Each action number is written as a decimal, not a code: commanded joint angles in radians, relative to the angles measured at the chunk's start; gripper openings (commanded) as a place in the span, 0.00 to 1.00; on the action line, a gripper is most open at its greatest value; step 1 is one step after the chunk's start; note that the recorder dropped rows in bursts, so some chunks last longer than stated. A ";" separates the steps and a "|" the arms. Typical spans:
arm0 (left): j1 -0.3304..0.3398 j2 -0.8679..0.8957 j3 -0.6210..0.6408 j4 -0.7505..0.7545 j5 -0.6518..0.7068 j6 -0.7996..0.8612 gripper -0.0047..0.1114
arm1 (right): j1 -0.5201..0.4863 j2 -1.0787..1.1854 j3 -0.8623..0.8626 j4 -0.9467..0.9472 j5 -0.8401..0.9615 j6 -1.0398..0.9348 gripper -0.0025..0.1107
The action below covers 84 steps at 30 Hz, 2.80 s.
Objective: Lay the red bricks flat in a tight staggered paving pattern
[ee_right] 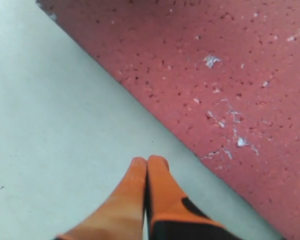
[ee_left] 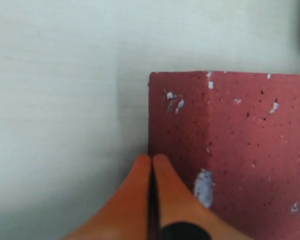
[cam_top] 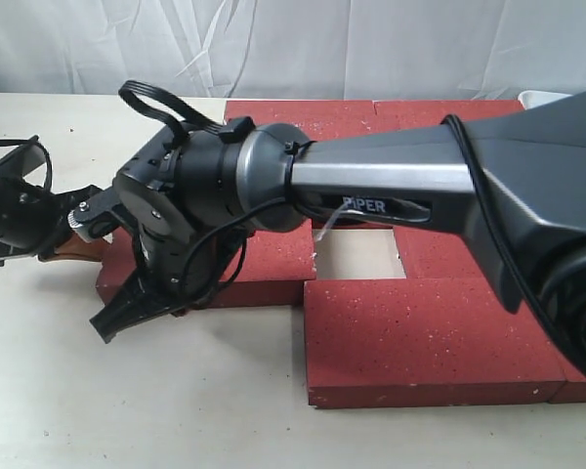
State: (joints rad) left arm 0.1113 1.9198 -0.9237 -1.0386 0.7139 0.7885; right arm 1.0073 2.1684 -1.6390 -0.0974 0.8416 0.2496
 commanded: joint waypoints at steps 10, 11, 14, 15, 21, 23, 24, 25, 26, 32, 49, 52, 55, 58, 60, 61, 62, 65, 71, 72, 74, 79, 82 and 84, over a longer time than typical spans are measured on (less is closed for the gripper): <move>0.026 0.000 -0.024 0.071 -0.001 -0.083 0.04 | -0.159 -0.150 -0.002 0.097 0.164 -0.014 0.01; 0.026 0.000 -0.026 0.071 -0.001 -0.083 0.04 | -0.179 -0.160 -0.002 0.097 0.177 -0.014 0.01; 0.026 0.000 -0.054 0.109 0.025 -0.117 0.04 | -0.235 -0.194 -0.002 0.113 0.215 -0.041 0.01; 0.026 -0.002 -0.067 0.125 0.039 -0.129 0.04 | -0.255 -0.206 -0.002 0.118 0.227 -0.049 0.01; 0.024 -0.002 -0.100 0.176 0.068 -0.150 0.04 | -0.353 -0.274 0.015 0.164 0.267 -0.075 0.01; 0.024 -0.002 -0.100 0.210 0.067 -0.167 0.04 | -0.380 -0.302 0.055 0.173 0.265 -0.096 0.01; 0.024 -0.002 -0.102 0.227 0.069 -0.187 0.04 | -0.393 -0.316 0.084 0.175 0.262 -0.098 0.01; 0.024 -0.002 -0.102 0.231 0.069 -0.196 0.04 | -0.408 -0.335 0.118 0.175 0.247 -0.098 0.01; 0.024 -0.002 -0.102 0.231 0.069 -0.204 0.04 | -0.423 -0.356 0.154 0.175 0.220 -0.100 0.01; -0.033 -0.002 -0.102 0.265 0.054 -0.211 0.04 | -0.544 -0.477 0.322 0.179 0.105 -0.125 0.01; -0.139 -0.002 -0.106 0.242 -0.012 -0.239 0.04 | -0.702 -0.554 0.385 0.324 0.019 -0.151 0.01; -0.164 0.000 -0.106 0.242 -0.014 -0.237 0.04 | -0.702 -0.554 0.385 0.324 0.019 -0.151 0.01; -0.174 0.000 -0.106 0.243 -0.023 -0.237 0.04 | -0.702 -0.554 0.385 0.325 0.019 -0.160 0.01; -0.176 0.000 -0.106 0.217 -0.040 -0.228 0.04 | -0.702 -0.554 0.385 0.333 0.019 -0.169 0.01; -0.176 0.000 -0.106 0.208 -0.049 -0.228 0.04 | -0.702 -0.554 0.385 0.334 0.019 -0.169 0.01; -0.176 0.000 -0.106 0.202 -0.053 -0.228 0.04 | -0.702 -0.554 0.385 0.334 0.019 -0.169 0.01; -0.176 0.000 -0.106 0.190 -0.055 -0.228 0.04 | -0.702 -0.554 0.385 0.334 0.019 -0.169 0.01; -0.181 0.000 -0.106 0.148 -0.057 -0.193 0.04 | -0.702 -0.554 0.385 0.334 0.019 -0.169 0.01; -0.248 0.041 -0.106 0.116 -0.066 -0.183 0.04 | -0.702 -0.554 0.385 0.334 0.019 -0.169 0.01; -0.248 0.048 -0.108 0.112 -0.066 -0.183 0.04 | -0.702 -0.554 0.385 0.334 0.019 -0.169 0.01; -0.248 0.070 -0.118 0.112 -0.056 -0.183 0.04 | -0.702 -0.554 0.385 0.334 0.019 -0.169 0.01; -0.248 0.082 -0.153 0.112 -0.041 -0.183 0.04 | -0.702 -0.554 0.385 0.334 0.015 -0.169 0.01; -0.250 0.082 -0.169 0.104 -0.032 -0.183 0.04 | -0.702 -0.554 0.385 0.334 0.015 -0.169 0.01; -0.255 0.082 -0.171 0.098 -0.029 -0.183 0.04 | -0.702 -0.554 0.385 0.334 0.015 -0.169 0.01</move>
State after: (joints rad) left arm -0.1305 2.0009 -1.0842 -0.9218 0.6743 0.6009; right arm 0.3119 1.6229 -1.2575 0.2380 0.8687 0.0877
